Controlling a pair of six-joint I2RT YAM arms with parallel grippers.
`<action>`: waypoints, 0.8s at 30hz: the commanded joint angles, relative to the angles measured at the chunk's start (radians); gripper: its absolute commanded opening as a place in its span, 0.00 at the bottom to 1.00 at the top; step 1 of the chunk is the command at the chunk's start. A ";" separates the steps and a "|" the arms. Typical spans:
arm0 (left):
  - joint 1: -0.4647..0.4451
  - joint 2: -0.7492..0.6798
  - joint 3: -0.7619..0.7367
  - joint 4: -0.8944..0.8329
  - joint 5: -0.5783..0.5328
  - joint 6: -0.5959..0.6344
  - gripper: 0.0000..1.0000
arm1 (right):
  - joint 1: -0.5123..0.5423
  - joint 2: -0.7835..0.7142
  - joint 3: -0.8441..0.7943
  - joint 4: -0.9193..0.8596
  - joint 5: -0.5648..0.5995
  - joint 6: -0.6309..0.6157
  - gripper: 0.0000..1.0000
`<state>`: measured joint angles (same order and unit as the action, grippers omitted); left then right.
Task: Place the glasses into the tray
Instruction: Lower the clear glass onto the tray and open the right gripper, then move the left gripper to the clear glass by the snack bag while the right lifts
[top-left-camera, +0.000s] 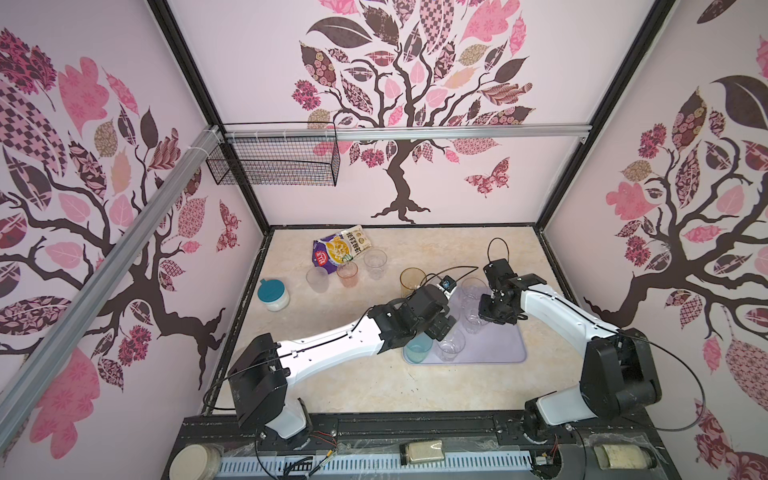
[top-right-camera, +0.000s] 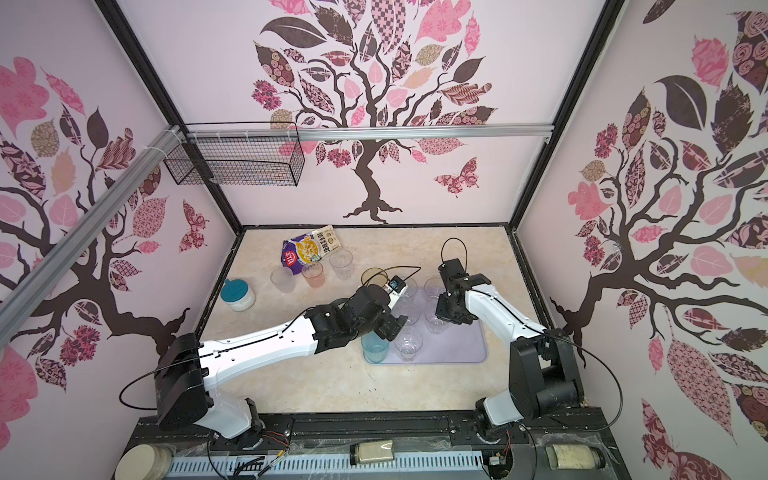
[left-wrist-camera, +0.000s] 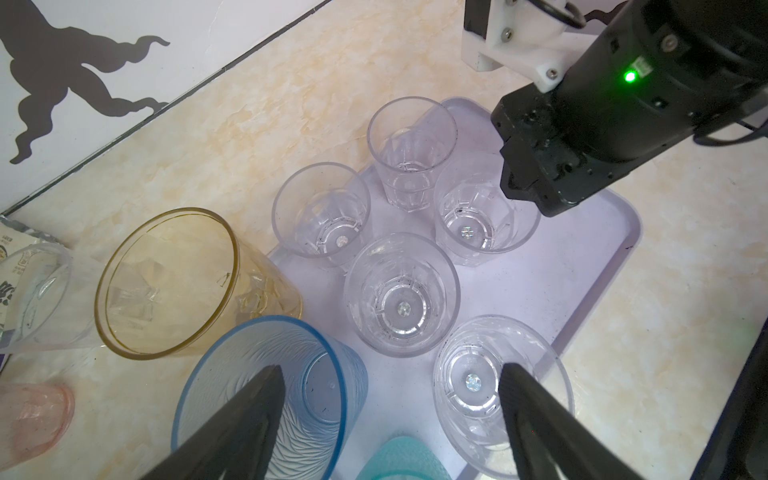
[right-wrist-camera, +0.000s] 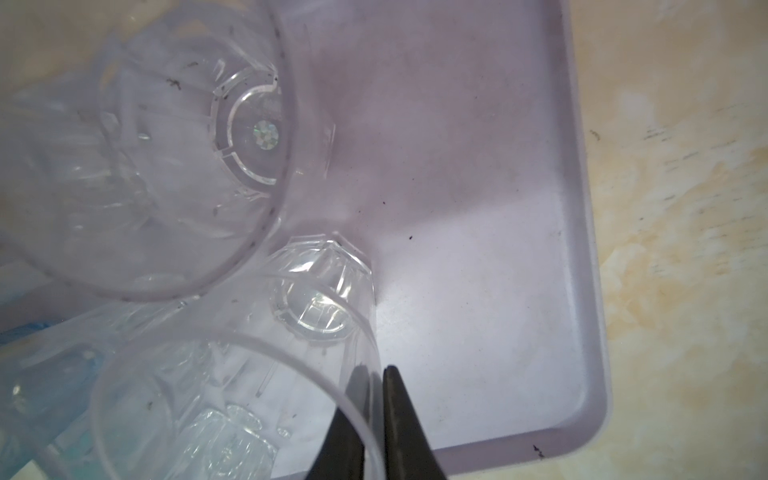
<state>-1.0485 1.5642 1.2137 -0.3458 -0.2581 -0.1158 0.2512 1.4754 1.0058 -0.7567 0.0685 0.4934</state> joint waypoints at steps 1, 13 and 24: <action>0.011 -0.024 -0.036 0.002 -0.006 0.001 0.85 | -0.008 0.031 0.004 0.007 0.019 -0.009 0.13; 0.059 -0.100 -0.090 0.061 0.014 0.010 0.86 | -0.009 -0.015 0.089 -0.073 0.043 -0.028 0.42; 0.240 -0.279 -0.153 0.024 -0.093 0.046 0.90 | 0.020 -0.042 0.326 -0.187 -0.008 -0.066 0.51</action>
<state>-0.8536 1.3216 1.0882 -0.3092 -0.3023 -0.0780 0.2546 1.4662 1.2732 -0.8940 0.0803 0.4370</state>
